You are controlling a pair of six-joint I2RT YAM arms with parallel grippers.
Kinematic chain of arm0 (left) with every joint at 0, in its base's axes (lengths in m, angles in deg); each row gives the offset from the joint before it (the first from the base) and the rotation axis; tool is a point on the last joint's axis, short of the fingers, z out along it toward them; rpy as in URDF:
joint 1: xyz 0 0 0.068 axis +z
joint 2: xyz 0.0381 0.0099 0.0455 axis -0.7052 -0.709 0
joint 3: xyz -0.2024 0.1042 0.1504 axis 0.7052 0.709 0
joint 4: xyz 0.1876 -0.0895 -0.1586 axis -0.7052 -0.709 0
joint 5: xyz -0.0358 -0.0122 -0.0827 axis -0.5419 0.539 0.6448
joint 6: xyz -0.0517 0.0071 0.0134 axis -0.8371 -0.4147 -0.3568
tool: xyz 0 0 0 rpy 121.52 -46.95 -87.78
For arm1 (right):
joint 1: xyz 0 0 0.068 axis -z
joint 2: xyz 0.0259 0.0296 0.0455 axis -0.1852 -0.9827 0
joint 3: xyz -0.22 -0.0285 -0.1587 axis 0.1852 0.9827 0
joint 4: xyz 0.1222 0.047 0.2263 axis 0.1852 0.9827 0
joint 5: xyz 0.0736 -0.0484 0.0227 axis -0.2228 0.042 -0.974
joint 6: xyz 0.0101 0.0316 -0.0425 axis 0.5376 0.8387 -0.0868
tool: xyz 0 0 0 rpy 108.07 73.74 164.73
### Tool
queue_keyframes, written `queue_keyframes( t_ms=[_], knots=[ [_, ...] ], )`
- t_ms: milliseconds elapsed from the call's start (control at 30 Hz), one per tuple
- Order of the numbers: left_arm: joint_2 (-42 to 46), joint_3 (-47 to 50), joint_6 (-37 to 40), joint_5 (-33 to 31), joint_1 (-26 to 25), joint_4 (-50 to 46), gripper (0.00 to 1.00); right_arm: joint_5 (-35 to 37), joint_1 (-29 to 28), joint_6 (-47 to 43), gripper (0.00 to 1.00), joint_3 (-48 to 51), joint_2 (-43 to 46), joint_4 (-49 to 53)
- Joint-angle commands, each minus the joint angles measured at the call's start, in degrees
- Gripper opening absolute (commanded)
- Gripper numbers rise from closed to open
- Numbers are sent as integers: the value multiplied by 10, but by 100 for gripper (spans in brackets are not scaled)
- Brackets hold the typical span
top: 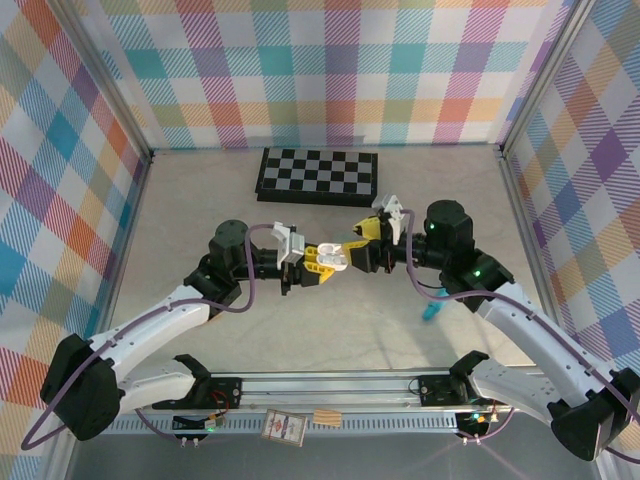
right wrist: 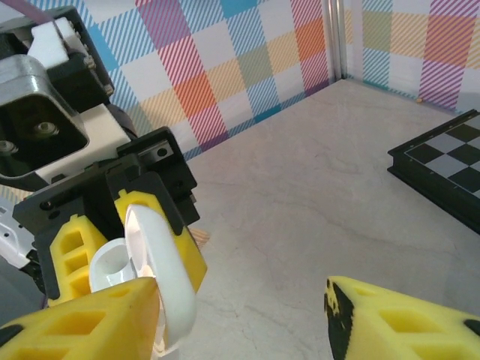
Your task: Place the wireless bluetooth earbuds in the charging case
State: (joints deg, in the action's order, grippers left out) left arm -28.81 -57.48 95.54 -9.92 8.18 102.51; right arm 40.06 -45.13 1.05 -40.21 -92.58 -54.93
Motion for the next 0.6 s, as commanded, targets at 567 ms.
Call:
queue_keyframes(
  t_ms=[567],
  knots=[
    [18,62,27,-86,-2,57,0,201,138,179,78,41,-29,1]
  ],
)
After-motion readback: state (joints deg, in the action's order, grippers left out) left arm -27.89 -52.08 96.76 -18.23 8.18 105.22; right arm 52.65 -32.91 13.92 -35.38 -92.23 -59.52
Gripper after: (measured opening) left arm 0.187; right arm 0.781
